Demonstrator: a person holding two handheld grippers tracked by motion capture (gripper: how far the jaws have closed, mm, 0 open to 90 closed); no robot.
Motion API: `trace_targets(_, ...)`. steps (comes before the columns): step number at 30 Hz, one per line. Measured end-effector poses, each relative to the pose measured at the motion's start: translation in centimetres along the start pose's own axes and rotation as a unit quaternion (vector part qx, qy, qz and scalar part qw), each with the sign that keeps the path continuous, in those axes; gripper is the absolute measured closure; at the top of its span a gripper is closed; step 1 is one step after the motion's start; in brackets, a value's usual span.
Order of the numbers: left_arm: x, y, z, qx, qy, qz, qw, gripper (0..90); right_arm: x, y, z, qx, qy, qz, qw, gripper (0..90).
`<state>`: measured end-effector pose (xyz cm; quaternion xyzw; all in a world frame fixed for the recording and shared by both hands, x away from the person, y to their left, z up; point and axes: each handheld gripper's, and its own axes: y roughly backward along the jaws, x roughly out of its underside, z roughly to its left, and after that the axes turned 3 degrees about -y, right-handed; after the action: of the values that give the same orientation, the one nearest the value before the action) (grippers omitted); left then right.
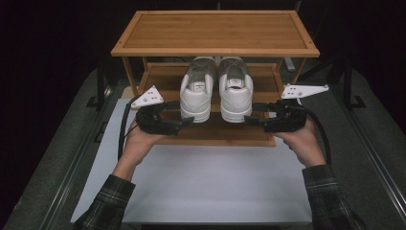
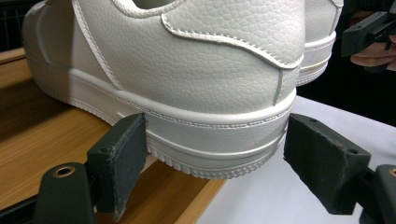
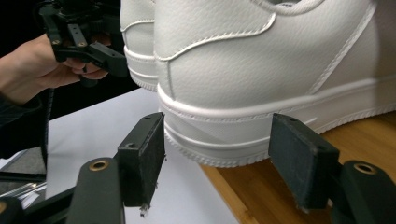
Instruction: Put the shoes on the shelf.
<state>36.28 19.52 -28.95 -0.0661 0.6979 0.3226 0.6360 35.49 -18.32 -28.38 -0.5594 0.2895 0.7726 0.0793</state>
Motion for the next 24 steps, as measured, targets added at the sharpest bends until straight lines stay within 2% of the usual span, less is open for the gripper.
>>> trace_targets(10, -0.3, -1.0, -0.3, -0.006, -0.001, 0.003, 1.0000, 22.1, -0.4, -1.4, 0.5, -0.010, 0.006, 0.005, 0.9999, 35.9)
trace_targets(18, -0.3, -0.8, -0.2, -0.003, -0.003, 0.008, 1.0000, 23.1, -0.3, -1.3, 0.5, -0.009, 0.005, 0.008, 0.9999, 35.3)
trace_targets(24, -0.3, 0.0, 0.2, -0.005, -0.003, 0.009, 0.9999, 23.0, -0.2, -0.3, 0.0, 0.006, 0.000, 0.006, 1.0000, 34.7)
